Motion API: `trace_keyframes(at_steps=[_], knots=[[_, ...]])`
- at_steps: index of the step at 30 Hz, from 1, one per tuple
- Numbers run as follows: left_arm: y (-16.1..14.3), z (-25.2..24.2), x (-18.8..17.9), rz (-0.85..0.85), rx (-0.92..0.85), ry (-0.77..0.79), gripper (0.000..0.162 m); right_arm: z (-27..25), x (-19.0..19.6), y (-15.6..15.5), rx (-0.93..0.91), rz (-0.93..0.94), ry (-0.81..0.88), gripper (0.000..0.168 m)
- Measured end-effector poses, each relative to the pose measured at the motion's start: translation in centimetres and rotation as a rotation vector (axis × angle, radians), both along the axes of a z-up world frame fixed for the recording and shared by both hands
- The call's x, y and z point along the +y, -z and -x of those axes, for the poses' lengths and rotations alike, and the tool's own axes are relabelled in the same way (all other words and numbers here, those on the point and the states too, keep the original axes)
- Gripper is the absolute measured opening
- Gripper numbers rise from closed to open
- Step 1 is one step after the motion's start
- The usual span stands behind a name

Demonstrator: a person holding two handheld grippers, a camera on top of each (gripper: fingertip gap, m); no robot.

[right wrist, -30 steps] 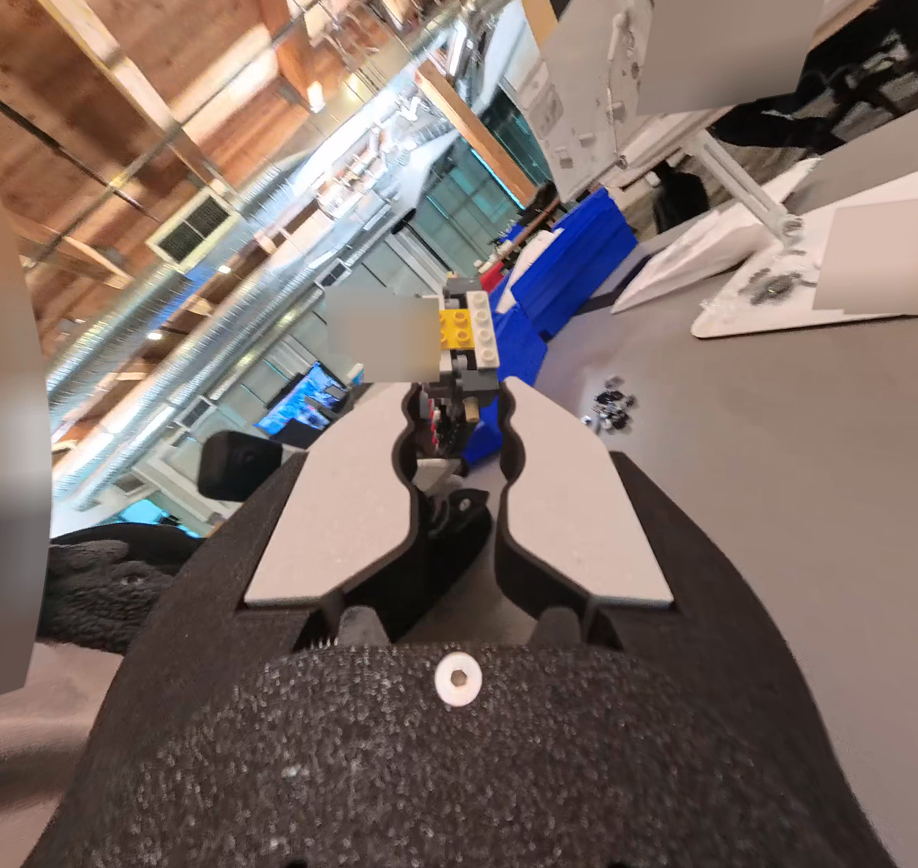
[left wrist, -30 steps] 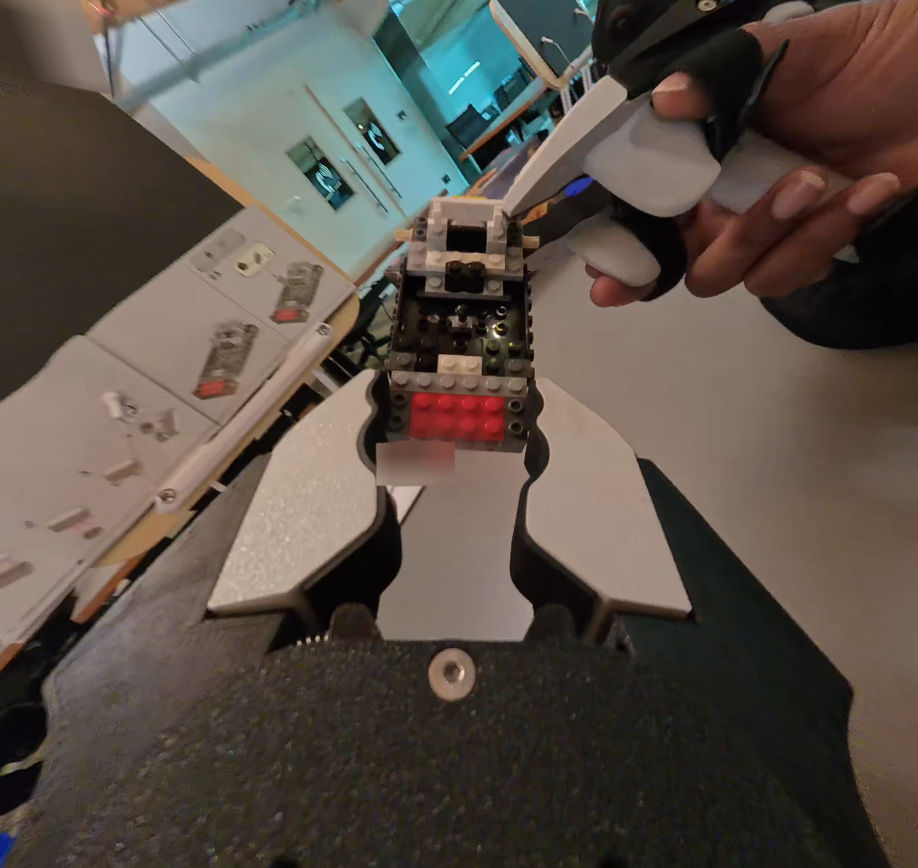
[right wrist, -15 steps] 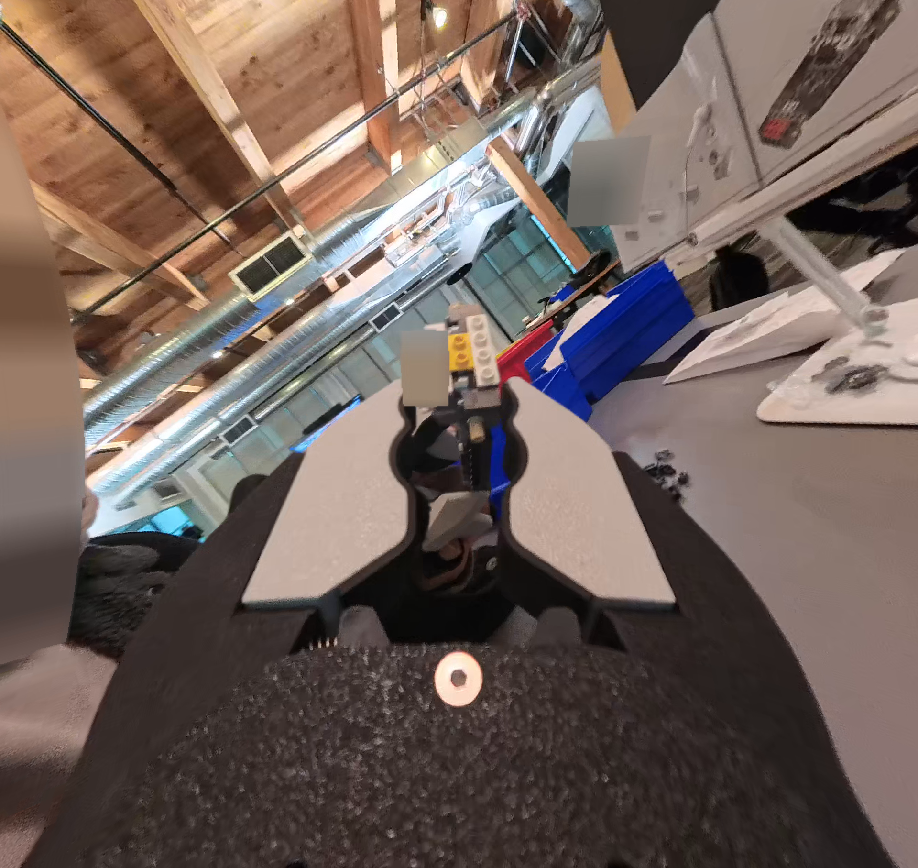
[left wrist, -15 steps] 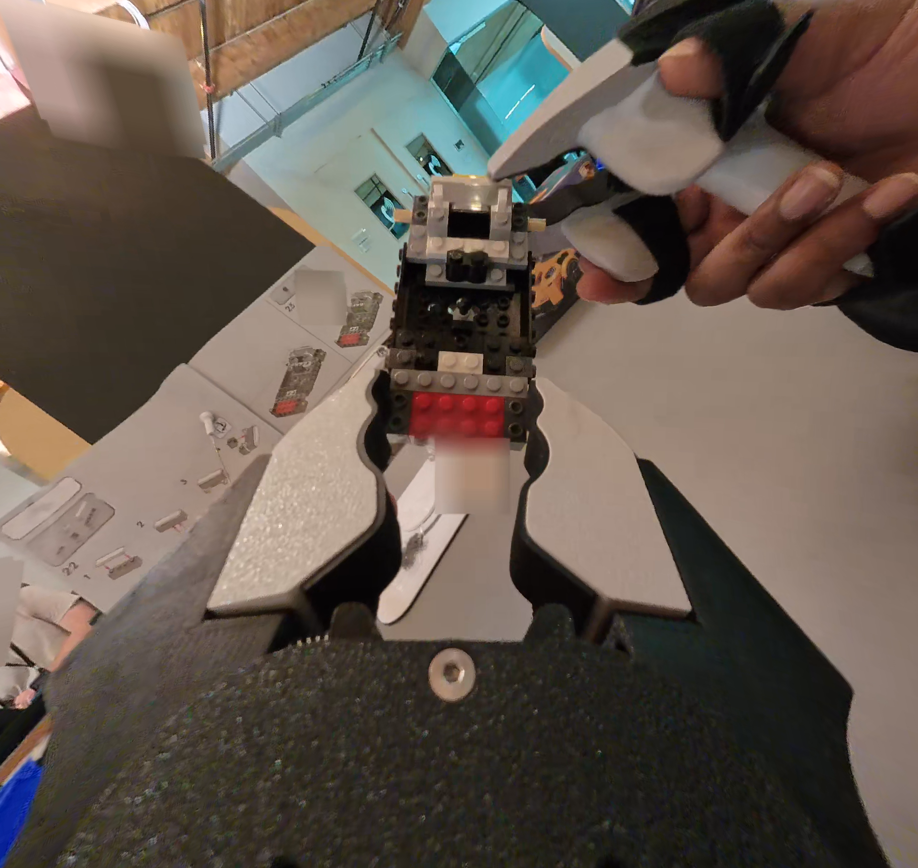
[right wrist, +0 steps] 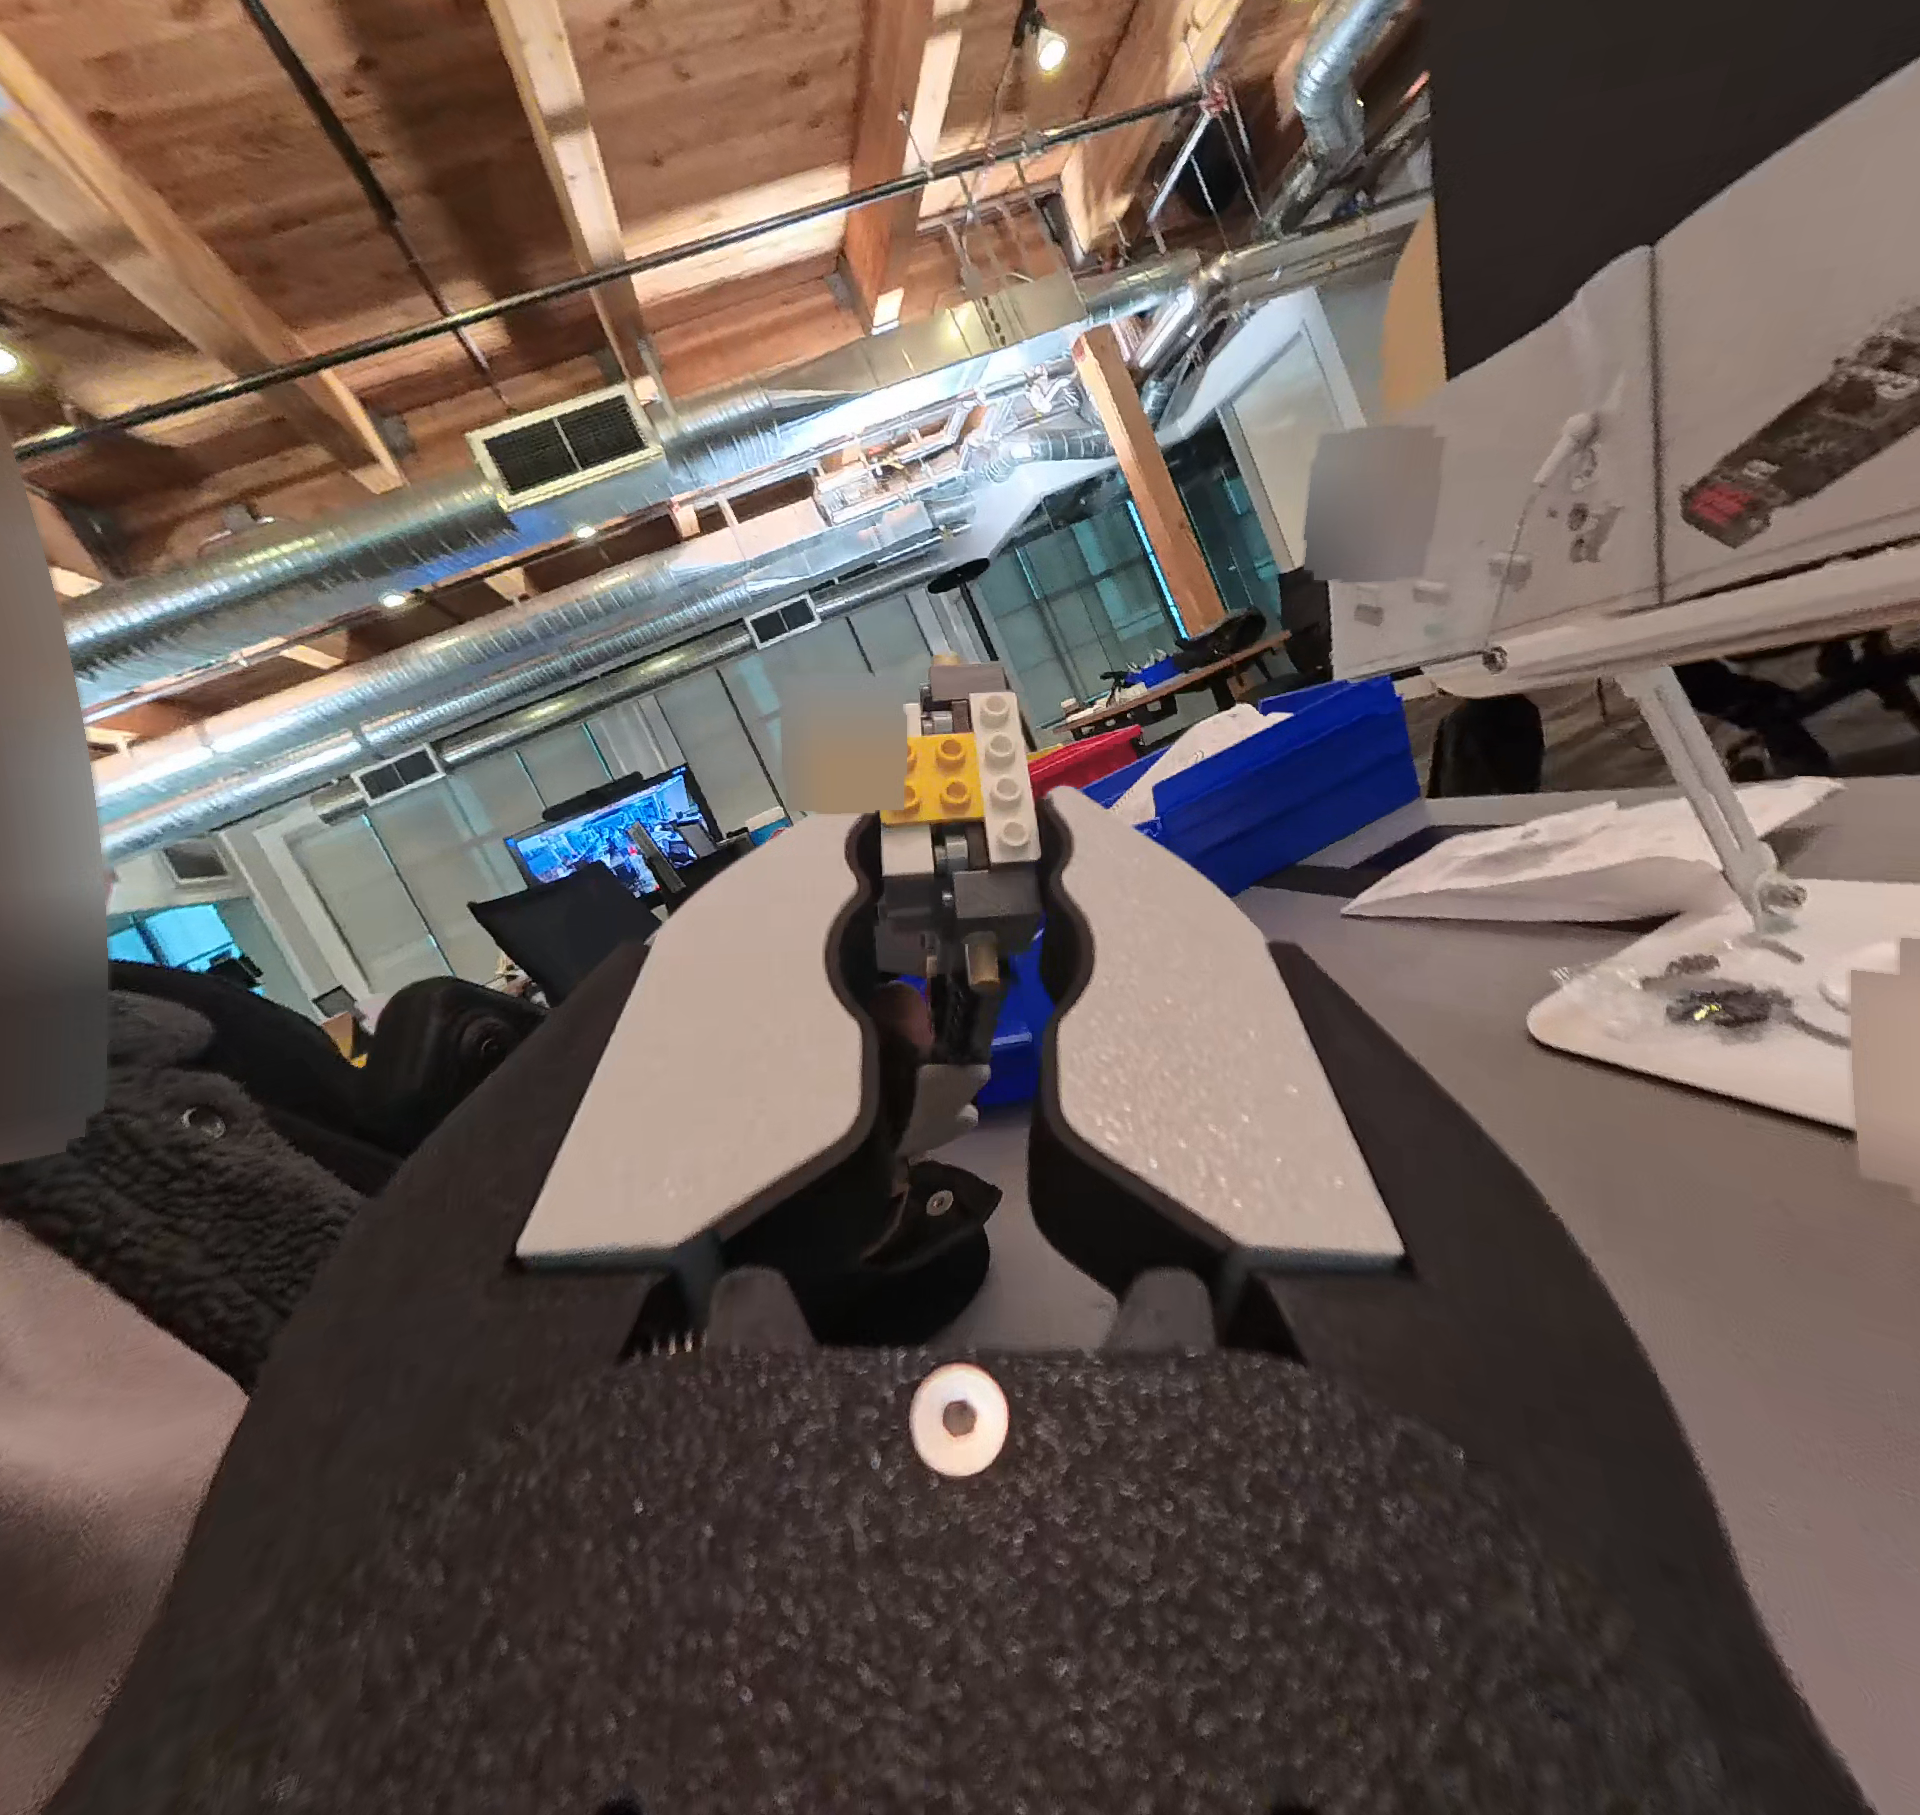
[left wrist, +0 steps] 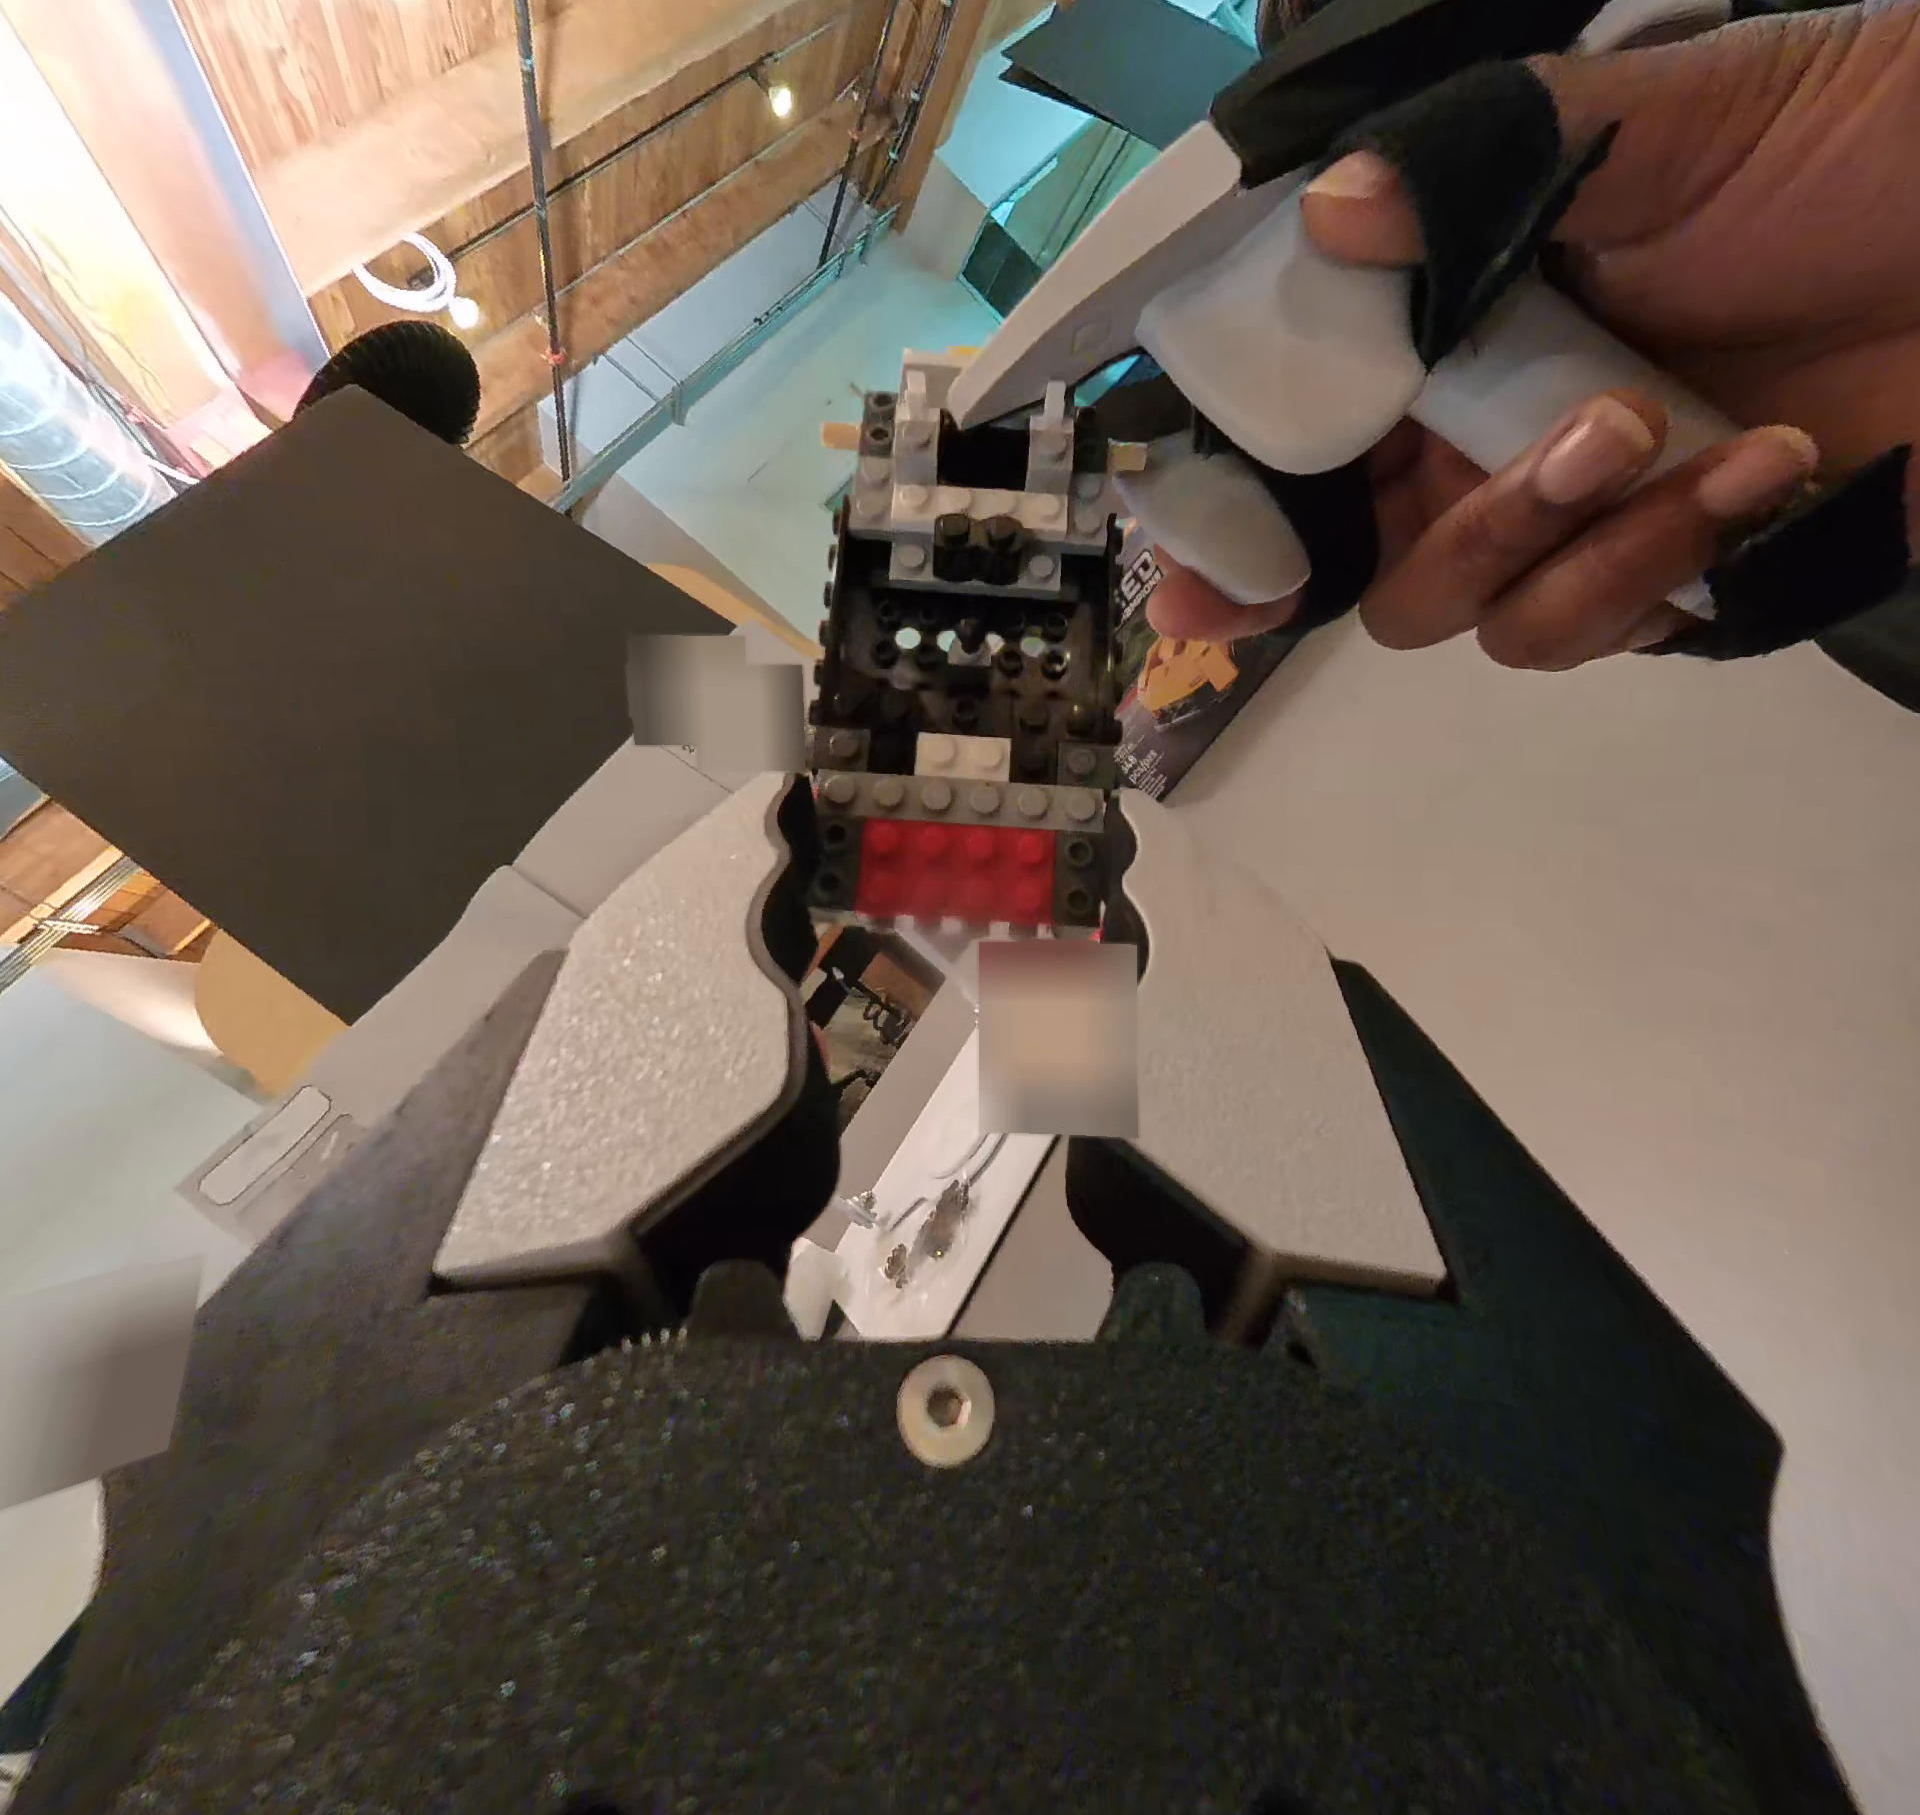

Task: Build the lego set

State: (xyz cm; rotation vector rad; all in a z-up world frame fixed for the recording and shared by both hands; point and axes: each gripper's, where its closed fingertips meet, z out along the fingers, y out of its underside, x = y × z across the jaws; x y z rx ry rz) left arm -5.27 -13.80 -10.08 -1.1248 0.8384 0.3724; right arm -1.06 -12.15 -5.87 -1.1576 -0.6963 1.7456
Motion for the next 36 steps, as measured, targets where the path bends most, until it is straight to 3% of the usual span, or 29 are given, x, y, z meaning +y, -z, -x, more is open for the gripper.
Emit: trace_keyframes(at_steps=[4, 8, 13, 16, 23, 26, 36], knots=[[0.8, -0.2, 0.3, 0.052, -0.023, 0.053, 0.052, -0.1, -0.3, 0.1, -0.041, -0.077, 0.023, 0.026], [1.5, -1.3, -0.5, 0.212, -0.120, 0.284, 0.071, -1.1, 0.3, 0.0, -0.131, -0.216, 0.053, 0.026], [-1.3, -0.5, -1.3, 0.437, -0.412, 0.536, 0.059, -1.1, -0.9, 2.6, -0.406, -0.630, 0.113, 0.026], [-0.9, -1.8, -1.8, 0.509, -0.317, 0.561, 0.060, -0.3, -3.3, 3.4, -0.430, -0.752, 0.042, 0.026], [0.4, -3.8, -4.3, 0.597, -0.119, 0.647, 0.043, 1.2, -6.5, 4.7, -0.460, -0.973, -0.025, 0.026], [0.9, -4.1, -5.0, 0.617, -0.088, 0.671, 0.031, 1.2, -6.7, 4.9, -0.468, -1.005, -0.036, 0.026], [1.0, -4.0, -5.5, 0.607, -0.109, 0.705, 0.024, 1.3, -6.9, 6.0, -0.509, -1.050, -0.049, 0.026]])
